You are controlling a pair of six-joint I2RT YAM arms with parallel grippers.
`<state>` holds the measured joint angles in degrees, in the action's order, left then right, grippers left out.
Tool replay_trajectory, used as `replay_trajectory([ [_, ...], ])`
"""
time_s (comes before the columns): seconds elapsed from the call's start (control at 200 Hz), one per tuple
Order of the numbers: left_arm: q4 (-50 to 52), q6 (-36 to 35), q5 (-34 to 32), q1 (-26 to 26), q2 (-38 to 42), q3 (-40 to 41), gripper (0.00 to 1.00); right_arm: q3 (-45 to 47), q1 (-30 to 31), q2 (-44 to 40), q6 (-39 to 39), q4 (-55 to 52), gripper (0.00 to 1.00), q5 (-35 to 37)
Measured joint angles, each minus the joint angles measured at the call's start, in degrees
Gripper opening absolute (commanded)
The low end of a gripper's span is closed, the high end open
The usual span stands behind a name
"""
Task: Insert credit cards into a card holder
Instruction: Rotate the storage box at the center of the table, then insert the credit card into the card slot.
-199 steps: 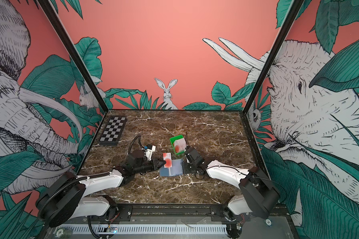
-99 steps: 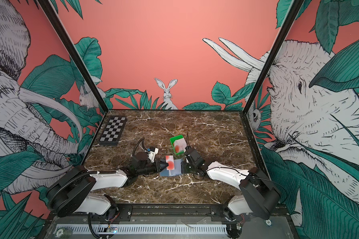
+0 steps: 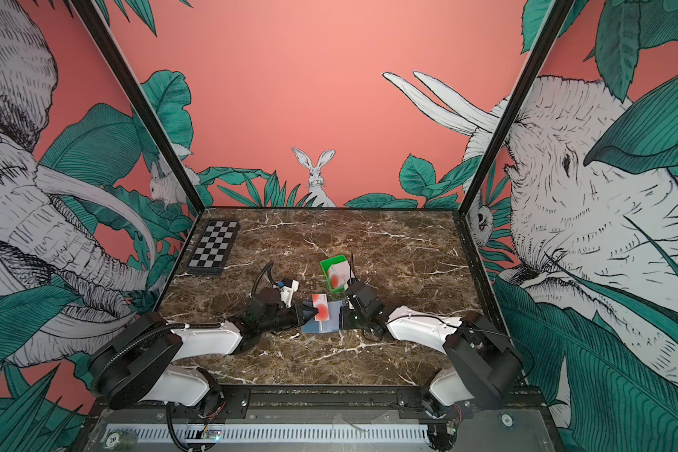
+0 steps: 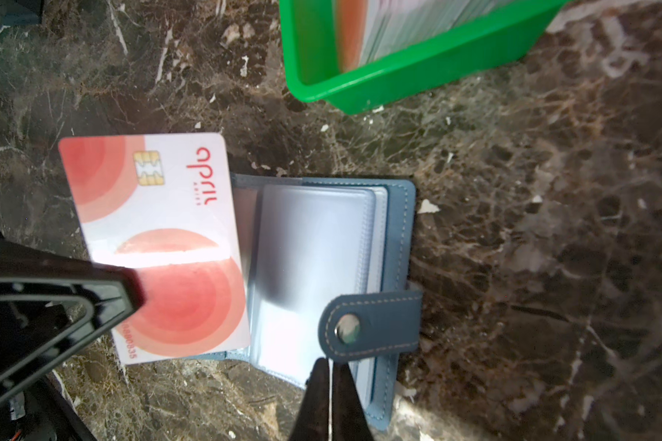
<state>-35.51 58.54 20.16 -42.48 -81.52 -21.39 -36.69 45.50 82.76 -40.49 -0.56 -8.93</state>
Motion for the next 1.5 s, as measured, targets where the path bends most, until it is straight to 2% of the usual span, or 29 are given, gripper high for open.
replay_trajectory([
  [0.495, -0.52, 0.59, -1.40, -0.20, -0.70, 0.02, 0.00, -0.02, 0.28, 3.45, -0.02, 0.70, 0.06, -0.04],
  [1.501, 1.84, 2.49, -2.58, -0.20, -1.77, 0.87, 0.00, -0.07, 1.42, 3.45, -0.04, 0.39, 0.08, 2.99],
])
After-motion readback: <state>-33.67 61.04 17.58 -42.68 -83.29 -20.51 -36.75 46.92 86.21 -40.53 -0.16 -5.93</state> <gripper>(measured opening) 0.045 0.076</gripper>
